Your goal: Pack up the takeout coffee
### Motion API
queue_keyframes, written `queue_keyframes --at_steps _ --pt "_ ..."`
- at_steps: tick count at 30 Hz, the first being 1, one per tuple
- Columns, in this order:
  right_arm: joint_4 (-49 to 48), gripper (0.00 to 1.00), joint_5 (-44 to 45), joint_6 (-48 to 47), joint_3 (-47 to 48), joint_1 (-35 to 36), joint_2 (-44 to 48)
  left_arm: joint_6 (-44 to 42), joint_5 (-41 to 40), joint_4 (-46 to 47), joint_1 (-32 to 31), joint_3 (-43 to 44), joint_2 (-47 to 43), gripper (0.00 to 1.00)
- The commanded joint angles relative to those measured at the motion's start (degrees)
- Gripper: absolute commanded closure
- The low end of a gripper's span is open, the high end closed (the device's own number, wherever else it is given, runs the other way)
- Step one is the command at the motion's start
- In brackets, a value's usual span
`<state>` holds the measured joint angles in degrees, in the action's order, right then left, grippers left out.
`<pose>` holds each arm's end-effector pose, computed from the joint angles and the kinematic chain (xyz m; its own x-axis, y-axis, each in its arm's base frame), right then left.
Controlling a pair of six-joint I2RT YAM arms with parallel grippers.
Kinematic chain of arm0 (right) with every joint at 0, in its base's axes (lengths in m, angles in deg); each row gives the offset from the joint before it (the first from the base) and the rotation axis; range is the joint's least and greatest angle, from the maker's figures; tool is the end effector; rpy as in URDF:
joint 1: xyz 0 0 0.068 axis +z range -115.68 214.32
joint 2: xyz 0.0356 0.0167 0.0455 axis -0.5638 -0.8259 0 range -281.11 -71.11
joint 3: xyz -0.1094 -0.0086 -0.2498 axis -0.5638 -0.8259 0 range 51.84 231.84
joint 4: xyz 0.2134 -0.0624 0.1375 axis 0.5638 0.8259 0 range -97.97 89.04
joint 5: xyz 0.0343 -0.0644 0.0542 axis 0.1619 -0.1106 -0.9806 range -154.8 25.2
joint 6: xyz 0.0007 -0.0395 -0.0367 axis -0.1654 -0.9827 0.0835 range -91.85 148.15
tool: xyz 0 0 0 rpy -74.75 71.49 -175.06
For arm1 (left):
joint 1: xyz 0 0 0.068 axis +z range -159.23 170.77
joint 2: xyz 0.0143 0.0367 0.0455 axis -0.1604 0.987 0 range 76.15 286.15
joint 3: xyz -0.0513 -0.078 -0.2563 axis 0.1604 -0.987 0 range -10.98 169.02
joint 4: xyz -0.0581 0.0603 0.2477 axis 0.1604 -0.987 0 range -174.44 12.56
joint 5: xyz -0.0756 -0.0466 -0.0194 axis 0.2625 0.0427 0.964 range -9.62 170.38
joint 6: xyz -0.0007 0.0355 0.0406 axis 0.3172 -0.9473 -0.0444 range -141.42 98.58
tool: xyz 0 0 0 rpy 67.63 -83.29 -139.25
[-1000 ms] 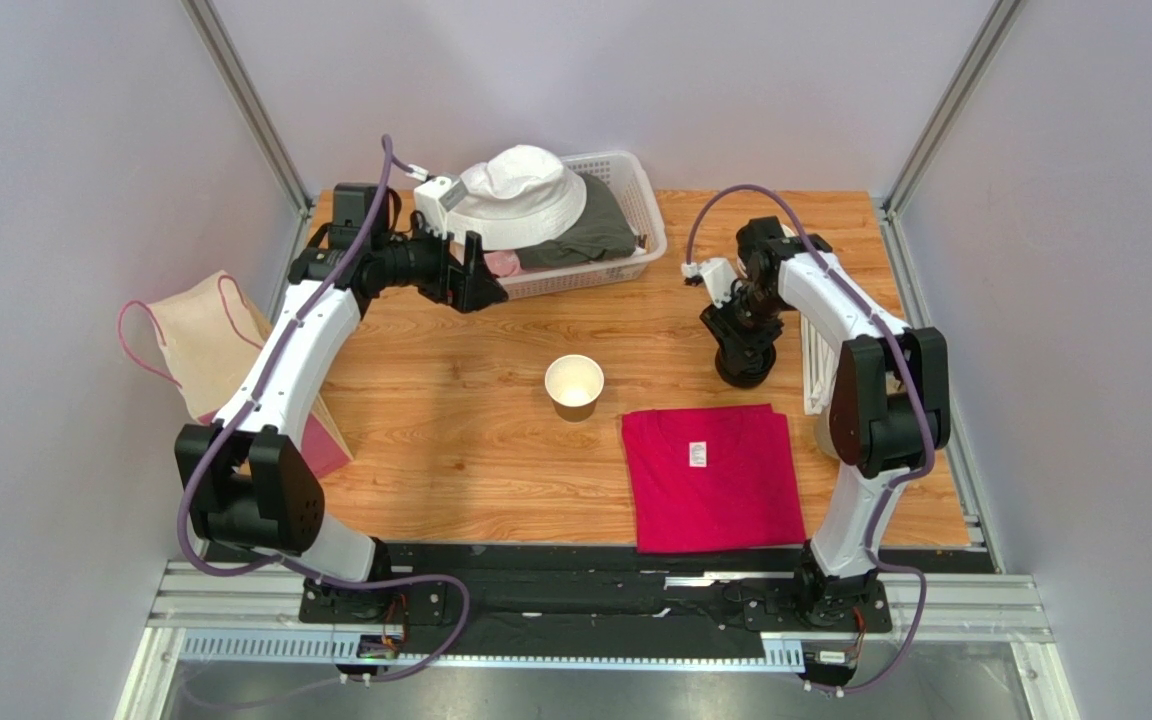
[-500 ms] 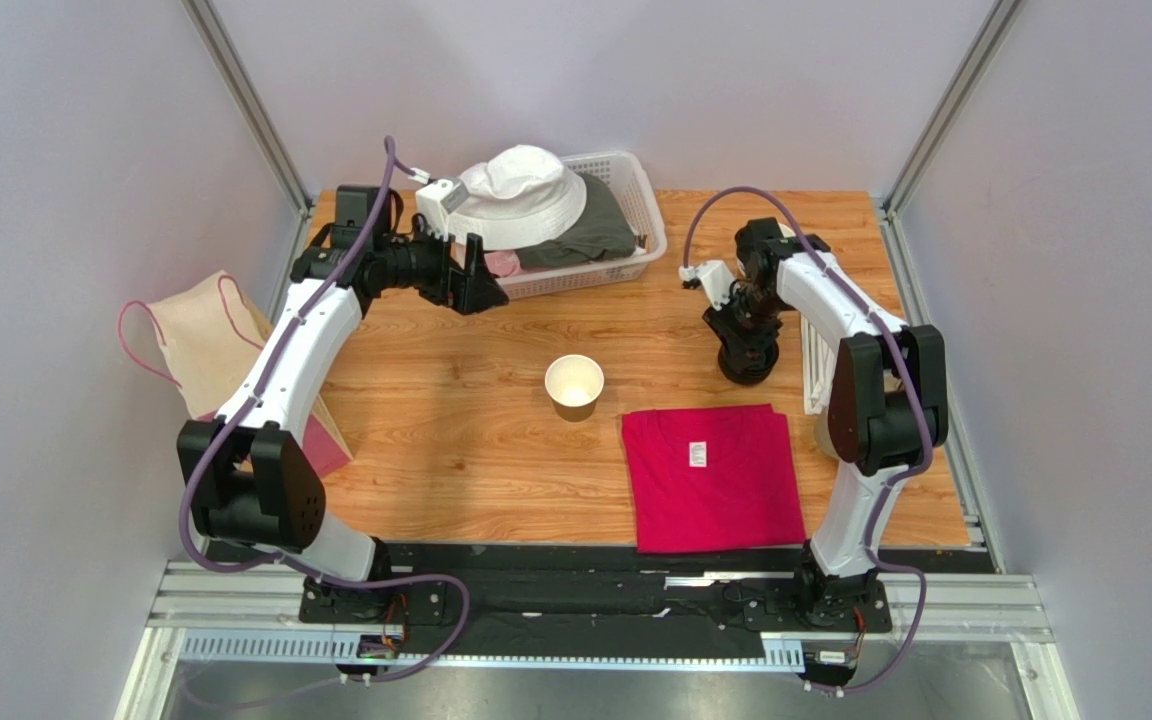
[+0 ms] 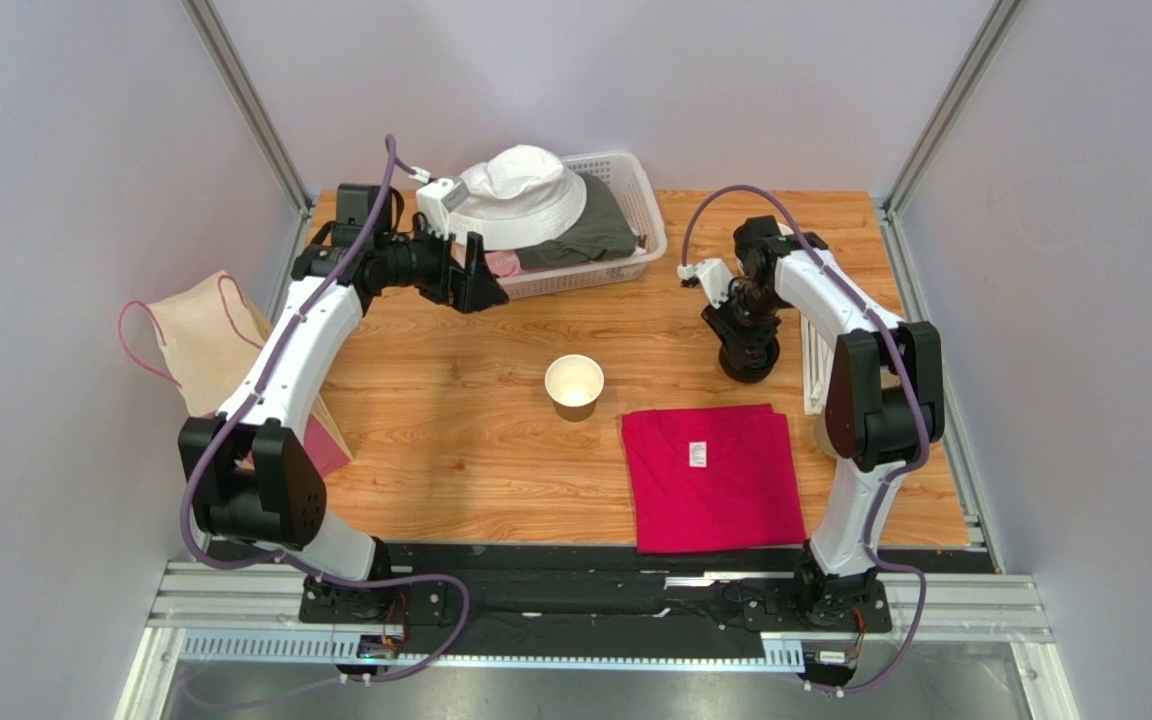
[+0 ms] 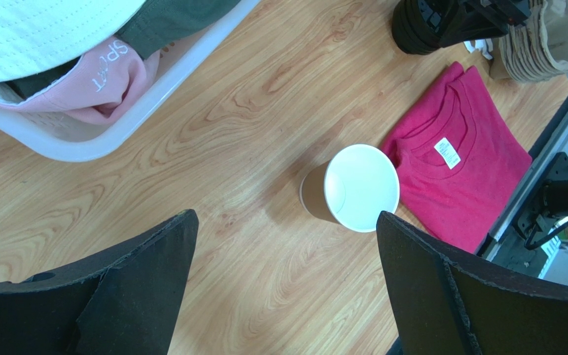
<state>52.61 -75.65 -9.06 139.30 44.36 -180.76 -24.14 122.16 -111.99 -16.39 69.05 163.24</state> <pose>0.3651 0.0715 0.2171 -0.6602 -0.7202 -0.2132 -0.7458 0.6622 0.0725 0.3268 -0.0649 0.3399 -0.6303 0.1148 -0.7678 0.6179 0.6730 -0.4065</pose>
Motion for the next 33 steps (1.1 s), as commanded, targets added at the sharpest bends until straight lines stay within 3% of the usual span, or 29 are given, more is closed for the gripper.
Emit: queue_keyframes --at_steps 1,3,7,20,25,29,33 --pt "-0.46 0.78 0.57 -1.02 1.84 -0.20 -0.39 -0.18 0.94 0.62 -0.31 2.32 0.19 0.01" --pt "-0.11 0.82 0.31 -1.02 2.19 -0.29 -0.39 -0.18 1.11 0.62 -0.31 2.41 0.45 0.01" --pt "1.21 1.00 -0.75 -0.41 3.33 -0.29 -0.22 -0.44 1.02 0.62 -0.31 2.68 0.45 0.01" --pt "5.08 1.00 -2.69 2.93 6.41 -0.46 3.47 -1.15 1.81 0.44 -0.31 3.73 1.77 0.01" --pt "2.88 1.00 -1.71 4.86 6.40 -0.90 2.42 8.39 4.97 4.74 -1.45 4.34 3.78 0.07" --pt "2.71 1.00 -3.29 6.53 8.60 -1.17 0.58 16.94 8.92 9.92 -8.98 5.84 8.17 0.16" --pt "3.06 1.00 -4.44 8.81 10.62 -1.34 -0.39 28.96 10.95 24.12 -14.89 3.04 11.43 0.20"
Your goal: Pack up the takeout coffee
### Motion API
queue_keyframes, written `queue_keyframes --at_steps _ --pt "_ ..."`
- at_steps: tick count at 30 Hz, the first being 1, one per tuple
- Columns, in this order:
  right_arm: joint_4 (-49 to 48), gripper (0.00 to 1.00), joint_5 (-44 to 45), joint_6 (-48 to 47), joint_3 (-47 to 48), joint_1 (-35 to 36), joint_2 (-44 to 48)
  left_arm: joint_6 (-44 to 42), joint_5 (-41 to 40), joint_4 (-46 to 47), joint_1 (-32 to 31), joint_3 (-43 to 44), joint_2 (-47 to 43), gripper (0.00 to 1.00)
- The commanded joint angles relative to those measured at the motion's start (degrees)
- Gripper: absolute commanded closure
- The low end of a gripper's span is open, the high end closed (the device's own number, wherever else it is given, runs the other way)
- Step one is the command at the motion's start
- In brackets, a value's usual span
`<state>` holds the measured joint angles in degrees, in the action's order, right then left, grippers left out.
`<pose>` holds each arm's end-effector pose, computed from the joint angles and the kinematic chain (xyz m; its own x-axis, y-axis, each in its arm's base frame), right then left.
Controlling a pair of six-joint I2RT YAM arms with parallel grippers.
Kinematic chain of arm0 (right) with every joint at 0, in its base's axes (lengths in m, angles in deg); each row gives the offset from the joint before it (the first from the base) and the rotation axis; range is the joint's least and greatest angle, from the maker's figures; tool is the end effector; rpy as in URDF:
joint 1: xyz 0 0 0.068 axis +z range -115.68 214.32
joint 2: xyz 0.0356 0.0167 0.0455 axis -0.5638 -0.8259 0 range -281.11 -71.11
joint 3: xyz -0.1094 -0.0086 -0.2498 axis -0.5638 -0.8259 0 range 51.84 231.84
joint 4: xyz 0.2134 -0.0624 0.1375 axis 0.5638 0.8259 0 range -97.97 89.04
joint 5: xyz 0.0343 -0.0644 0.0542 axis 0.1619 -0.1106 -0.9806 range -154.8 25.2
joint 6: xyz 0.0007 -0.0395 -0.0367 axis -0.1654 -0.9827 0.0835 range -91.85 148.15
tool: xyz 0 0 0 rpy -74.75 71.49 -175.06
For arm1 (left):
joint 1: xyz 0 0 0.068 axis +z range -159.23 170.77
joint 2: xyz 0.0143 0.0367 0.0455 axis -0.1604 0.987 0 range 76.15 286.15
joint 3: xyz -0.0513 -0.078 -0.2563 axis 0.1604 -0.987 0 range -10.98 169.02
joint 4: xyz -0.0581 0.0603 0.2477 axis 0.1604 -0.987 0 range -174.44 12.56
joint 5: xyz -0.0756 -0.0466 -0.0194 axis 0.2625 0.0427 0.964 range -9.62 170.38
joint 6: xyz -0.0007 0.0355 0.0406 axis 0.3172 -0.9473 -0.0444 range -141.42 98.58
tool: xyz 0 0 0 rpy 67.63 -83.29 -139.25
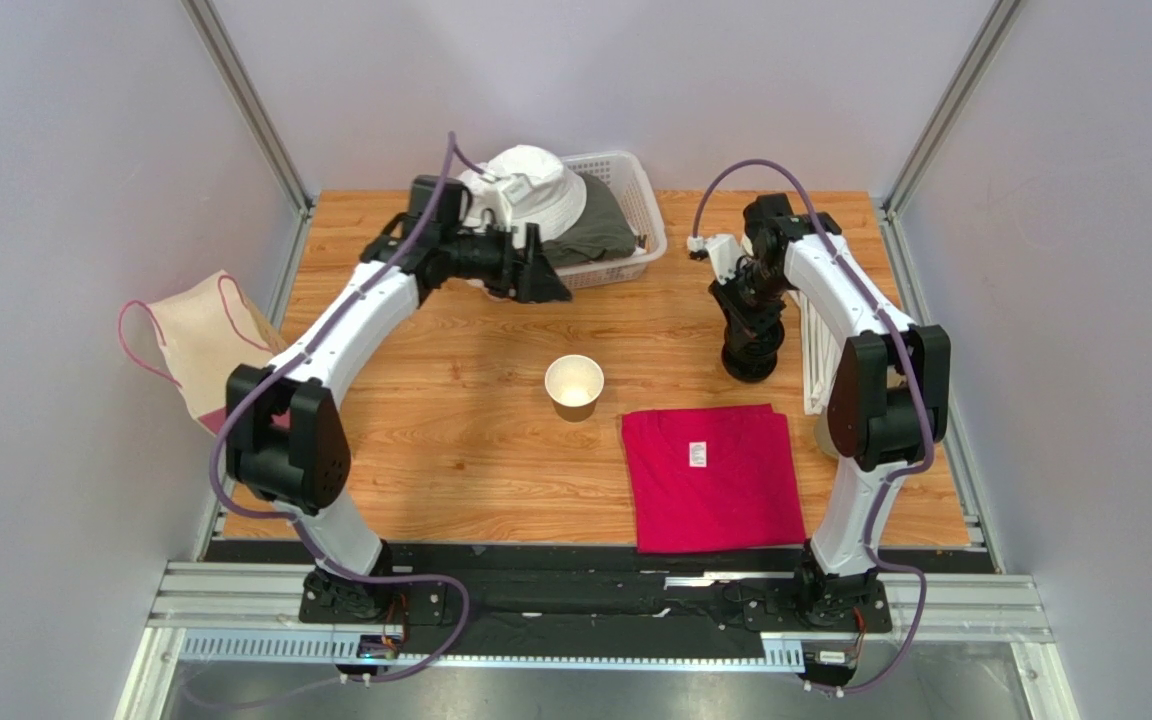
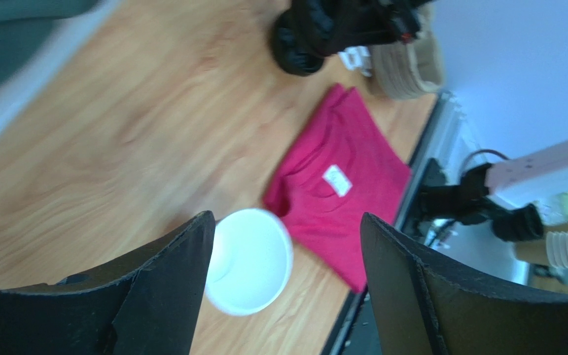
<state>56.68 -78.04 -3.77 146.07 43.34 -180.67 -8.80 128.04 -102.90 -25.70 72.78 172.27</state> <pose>0.3735 0.0676 0.2484 -0.7239 -0.6362 -0.2670 -0.6773 0.7290 0.0993 0.3548 -0.1322 0.3221 -0.7379 0.0647 -0.6718 0.6043 0.5066 -0.6149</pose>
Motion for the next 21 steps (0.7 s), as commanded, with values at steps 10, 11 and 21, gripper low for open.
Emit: queue_keyframes --at_steps 10,11,21 --pt "-0.66 1.00 -4.43 8.19 3.06 -2.07 -0.31 41.77 -0.98 49.53 -13.85 -4.40 16.28 0.34" --pt "-0.74 1.00 -4.61 8.63 2.97 -2.16 -0.13 43.26 -2.56 51.27 -14.20 -4.23 17.17 0.37" --pt "-1.27 1.00 -5.40 9.94 0.60 -2.95 0.66 58.55 -7.93 56.13 -20.09 -1.07 25.87 0.52"
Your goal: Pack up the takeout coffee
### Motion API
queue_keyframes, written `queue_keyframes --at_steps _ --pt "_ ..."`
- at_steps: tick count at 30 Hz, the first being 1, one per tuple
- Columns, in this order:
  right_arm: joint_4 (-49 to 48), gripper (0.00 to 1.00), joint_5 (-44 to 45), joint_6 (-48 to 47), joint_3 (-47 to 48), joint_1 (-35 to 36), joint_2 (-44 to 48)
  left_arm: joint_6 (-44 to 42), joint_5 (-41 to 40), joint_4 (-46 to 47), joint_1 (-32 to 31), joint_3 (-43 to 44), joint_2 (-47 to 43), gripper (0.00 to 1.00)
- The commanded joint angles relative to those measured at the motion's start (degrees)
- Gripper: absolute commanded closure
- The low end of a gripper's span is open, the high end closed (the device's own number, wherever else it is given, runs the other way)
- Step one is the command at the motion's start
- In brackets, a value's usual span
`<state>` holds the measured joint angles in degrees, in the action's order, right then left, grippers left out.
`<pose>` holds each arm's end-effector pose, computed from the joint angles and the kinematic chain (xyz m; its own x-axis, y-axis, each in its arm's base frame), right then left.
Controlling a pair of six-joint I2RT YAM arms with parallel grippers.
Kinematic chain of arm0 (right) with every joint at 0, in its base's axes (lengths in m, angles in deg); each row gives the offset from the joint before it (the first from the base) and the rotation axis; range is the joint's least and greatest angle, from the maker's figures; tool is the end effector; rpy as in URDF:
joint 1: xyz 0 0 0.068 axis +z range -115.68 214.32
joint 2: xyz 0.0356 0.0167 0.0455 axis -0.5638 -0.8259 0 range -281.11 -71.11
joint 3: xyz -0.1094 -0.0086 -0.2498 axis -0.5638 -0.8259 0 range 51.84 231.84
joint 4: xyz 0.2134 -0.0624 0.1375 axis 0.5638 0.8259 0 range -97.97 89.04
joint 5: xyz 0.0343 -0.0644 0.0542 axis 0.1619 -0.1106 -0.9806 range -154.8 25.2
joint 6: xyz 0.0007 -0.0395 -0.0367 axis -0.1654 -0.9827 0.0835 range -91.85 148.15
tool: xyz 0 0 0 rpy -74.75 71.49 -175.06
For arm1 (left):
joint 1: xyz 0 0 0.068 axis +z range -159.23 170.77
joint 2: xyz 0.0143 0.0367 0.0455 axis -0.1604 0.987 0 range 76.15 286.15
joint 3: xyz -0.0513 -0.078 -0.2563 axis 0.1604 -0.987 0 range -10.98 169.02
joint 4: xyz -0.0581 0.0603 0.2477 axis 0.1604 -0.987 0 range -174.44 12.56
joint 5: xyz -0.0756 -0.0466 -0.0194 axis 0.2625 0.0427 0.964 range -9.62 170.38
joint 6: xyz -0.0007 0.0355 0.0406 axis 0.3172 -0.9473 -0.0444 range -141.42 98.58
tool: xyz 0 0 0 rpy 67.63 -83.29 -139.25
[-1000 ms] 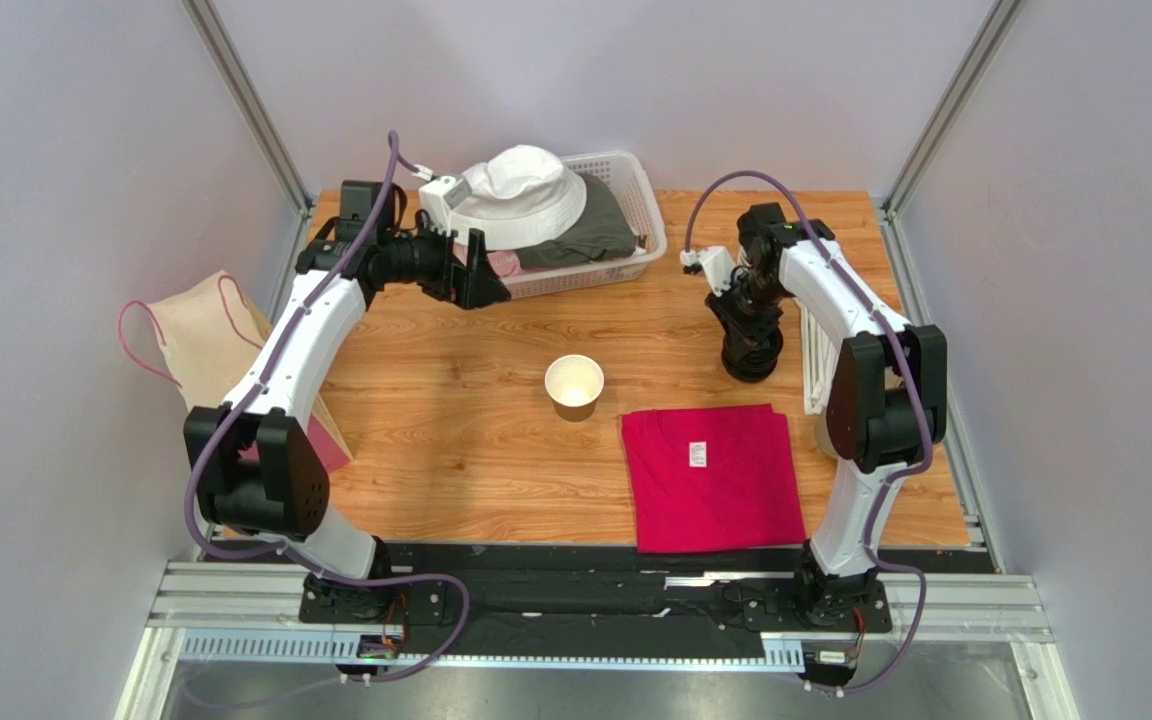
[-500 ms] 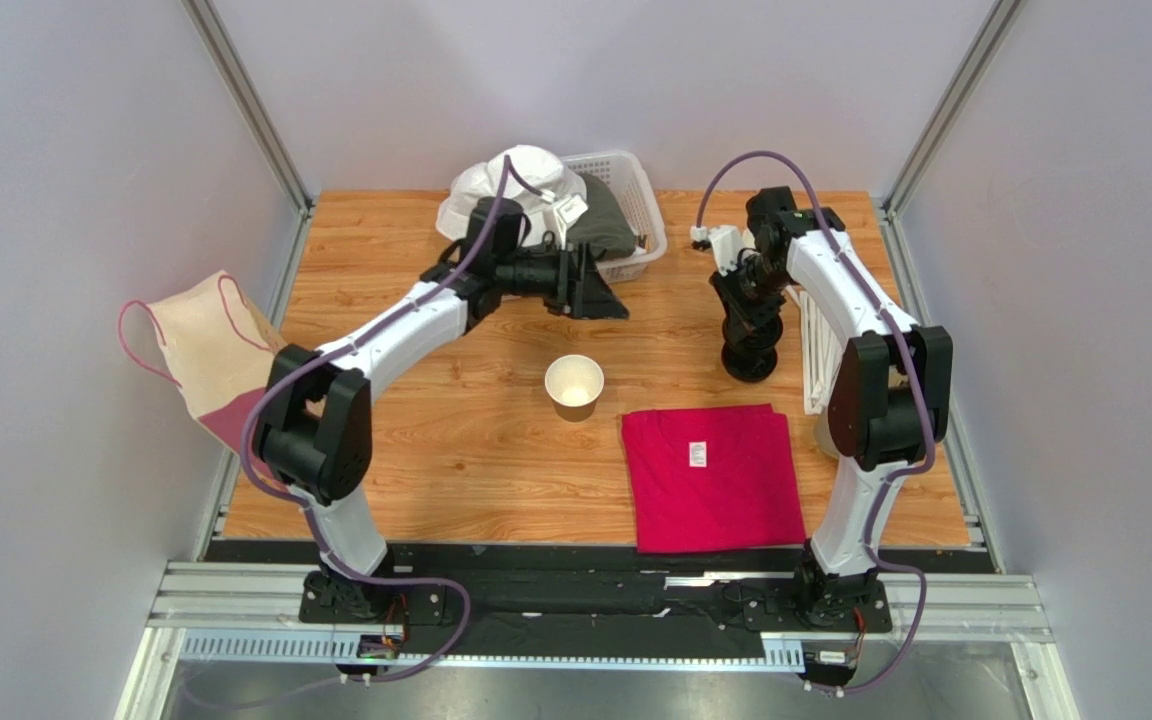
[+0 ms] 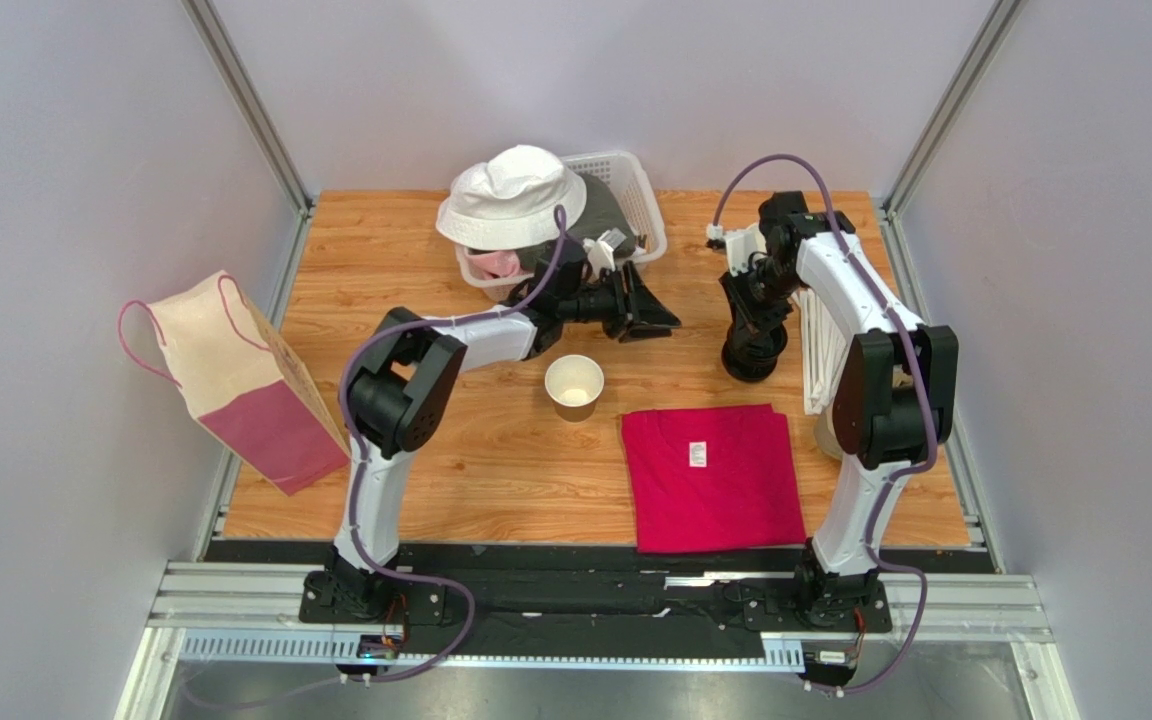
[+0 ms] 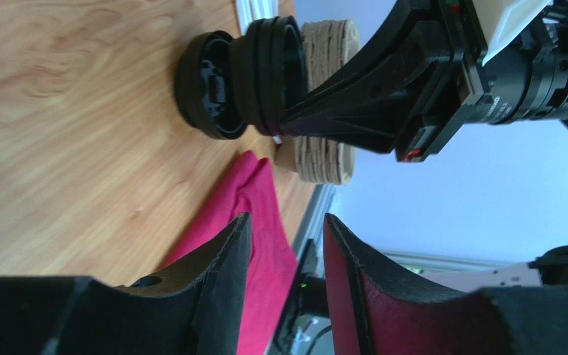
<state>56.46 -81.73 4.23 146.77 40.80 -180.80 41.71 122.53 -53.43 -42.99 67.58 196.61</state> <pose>0.3778 0.0534 0.2515 -0.8263 -0.4844 -0.2875 -0.5442 0.8183 0.1853 0.3790 -0.2820 0.1913 -0.9566 -0.1560 -0.2462 0.1984 0.2703 -0.9421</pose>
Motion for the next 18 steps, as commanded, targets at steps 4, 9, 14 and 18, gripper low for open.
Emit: queue_keyframes --at_steps 4,9,14,18 --pt "-1.76 1.00 -1.88 2.74 -0.01 -0.42 0.53 10.08 -3.83 5.17 -4.56 6.16 4.77 0.63" --pt "-1.49 1.00 -2.67 3.53 0.69 -0.42 0.53 10.87 -6.38 2.80 -6.84 9.23 7.50 0.76" --pt "-0.88 1.00 -2.58 3.44 0.52 -0.42 0.79 10.43 -7.96 0.69 -8.08 12.57 10.14 0.79" --pt "-0.88 1.00 -2.58 3.44 -0.45 -0.42 1.23 9.47 -8.58 -0.63 -8.25 14.24 11.63 0.81"
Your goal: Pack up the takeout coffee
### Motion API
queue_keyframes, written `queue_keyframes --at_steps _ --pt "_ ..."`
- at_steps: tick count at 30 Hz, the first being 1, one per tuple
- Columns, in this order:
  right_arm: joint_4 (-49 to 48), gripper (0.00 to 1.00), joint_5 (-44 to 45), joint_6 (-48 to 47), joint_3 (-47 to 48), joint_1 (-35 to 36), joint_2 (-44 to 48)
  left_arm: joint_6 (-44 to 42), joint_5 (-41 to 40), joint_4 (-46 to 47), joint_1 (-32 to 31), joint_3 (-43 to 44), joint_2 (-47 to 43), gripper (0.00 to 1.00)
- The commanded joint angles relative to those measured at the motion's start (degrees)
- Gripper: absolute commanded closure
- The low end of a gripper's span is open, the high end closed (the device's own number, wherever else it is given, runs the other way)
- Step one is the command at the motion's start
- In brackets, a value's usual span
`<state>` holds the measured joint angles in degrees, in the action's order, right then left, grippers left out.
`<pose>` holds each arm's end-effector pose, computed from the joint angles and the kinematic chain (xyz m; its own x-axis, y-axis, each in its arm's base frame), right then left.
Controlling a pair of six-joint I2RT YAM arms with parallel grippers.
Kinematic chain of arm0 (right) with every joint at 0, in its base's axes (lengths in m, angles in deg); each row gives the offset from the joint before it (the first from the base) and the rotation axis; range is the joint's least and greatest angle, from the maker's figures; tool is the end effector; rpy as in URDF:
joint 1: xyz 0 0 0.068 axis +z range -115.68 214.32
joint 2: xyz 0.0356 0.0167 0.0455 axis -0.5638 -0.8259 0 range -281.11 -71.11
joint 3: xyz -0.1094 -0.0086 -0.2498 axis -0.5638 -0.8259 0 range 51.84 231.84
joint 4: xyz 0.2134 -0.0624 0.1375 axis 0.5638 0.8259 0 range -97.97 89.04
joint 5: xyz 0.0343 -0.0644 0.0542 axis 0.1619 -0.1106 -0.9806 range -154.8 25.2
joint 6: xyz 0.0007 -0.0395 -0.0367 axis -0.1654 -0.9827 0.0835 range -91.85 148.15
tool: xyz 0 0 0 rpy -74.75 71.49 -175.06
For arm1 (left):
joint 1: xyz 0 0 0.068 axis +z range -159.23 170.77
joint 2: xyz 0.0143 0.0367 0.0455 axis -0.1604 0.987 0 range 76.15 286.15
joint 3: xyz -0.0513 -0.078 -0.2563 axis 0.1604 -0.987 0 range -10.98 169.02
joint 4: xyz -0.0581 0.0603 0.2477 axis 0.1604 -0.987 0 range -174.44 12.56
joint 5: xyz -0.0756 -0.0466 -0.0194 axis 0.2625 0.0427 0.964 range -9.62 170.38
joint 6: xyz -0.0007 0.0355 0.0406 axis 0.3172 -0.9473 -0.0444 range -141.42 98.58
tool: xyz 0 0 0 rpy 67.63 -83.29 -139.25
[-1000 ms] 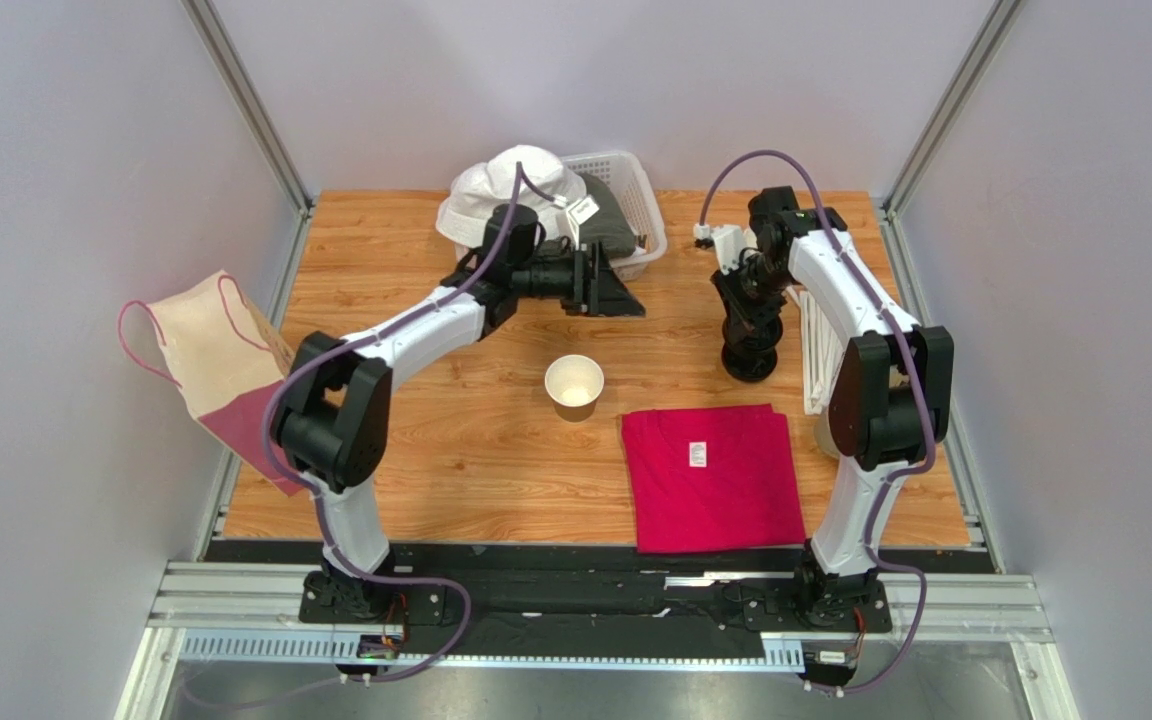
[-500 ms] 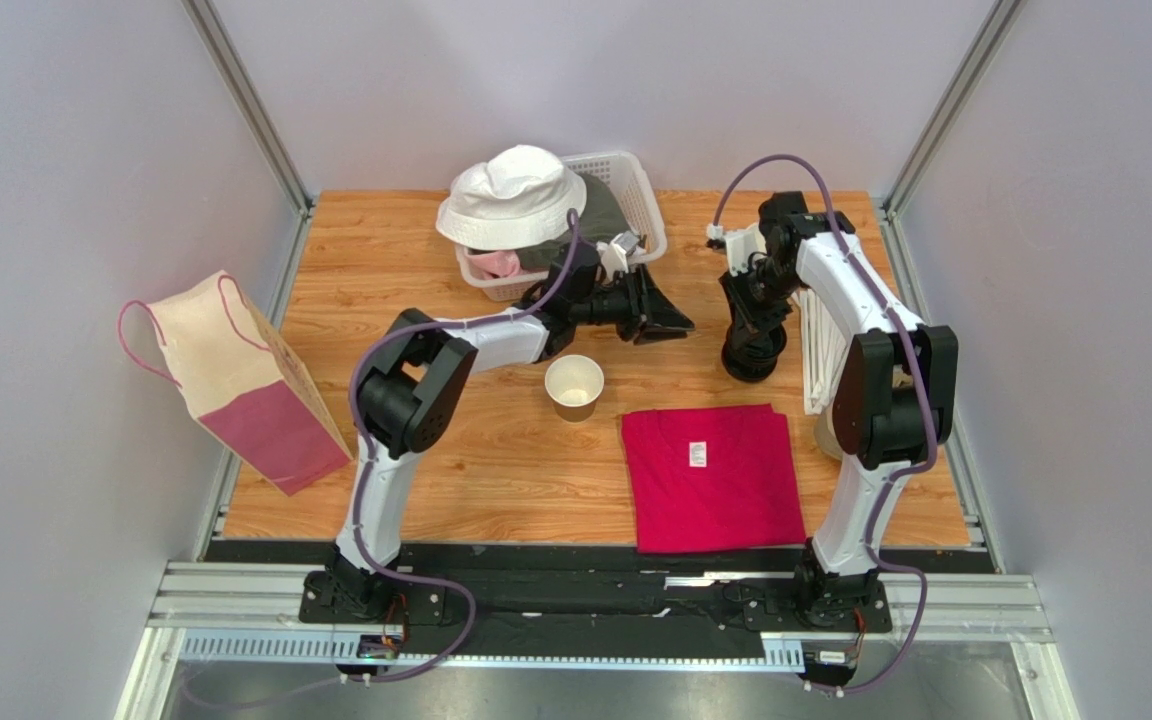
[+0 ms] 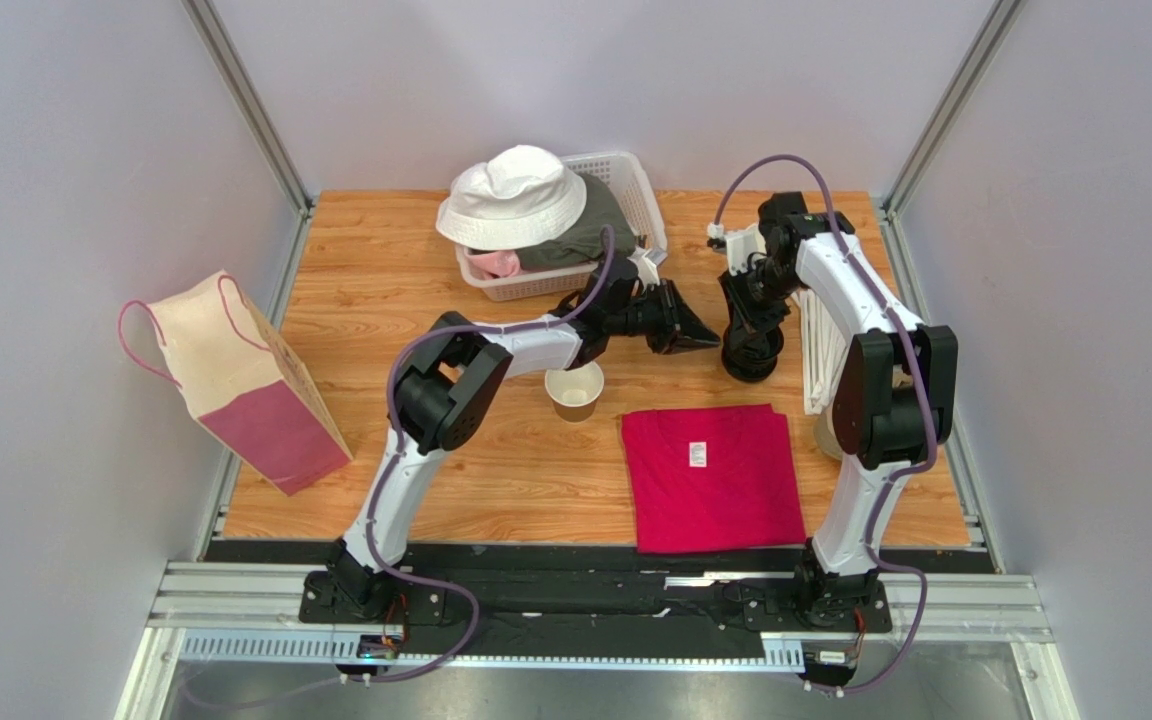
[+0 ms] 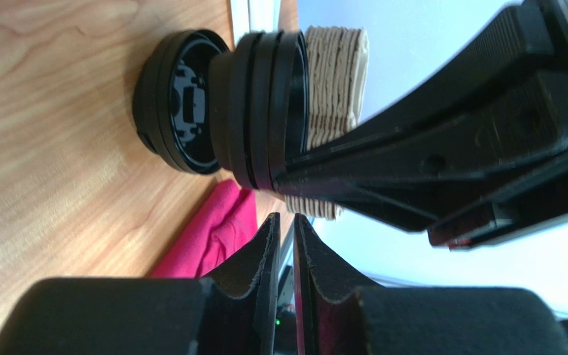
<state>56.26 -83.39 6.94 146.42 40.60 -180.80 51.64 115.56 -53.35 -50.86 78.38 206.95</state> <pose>0.3775 0.0530 0.2503 -0.8519 -0.4389 -0.2859 -0.5049 0.8334 0.2250 0.3708 -0.3569 0.1655 -0.9776 -0.1771 -0.1137 0.0648 0.2609 -0.9632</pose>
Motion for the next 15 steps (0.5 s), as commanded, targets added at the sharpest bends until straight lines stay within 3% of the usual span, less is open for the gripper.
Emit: queue_keyframes --at_steps 1,15 --pt "-0.86 1.00 -0.92 0.73 -0.54 -0.31 1.23 -0.89 -1.60 -1.76 -0.30 3.89 1.91 0.81" --pt "-1.03 1.00 -0.92 0.38 -1.07 -0.22 0.97 -5.64 -1.96 -8.28 -0.91 11.71 6.57 0.87"
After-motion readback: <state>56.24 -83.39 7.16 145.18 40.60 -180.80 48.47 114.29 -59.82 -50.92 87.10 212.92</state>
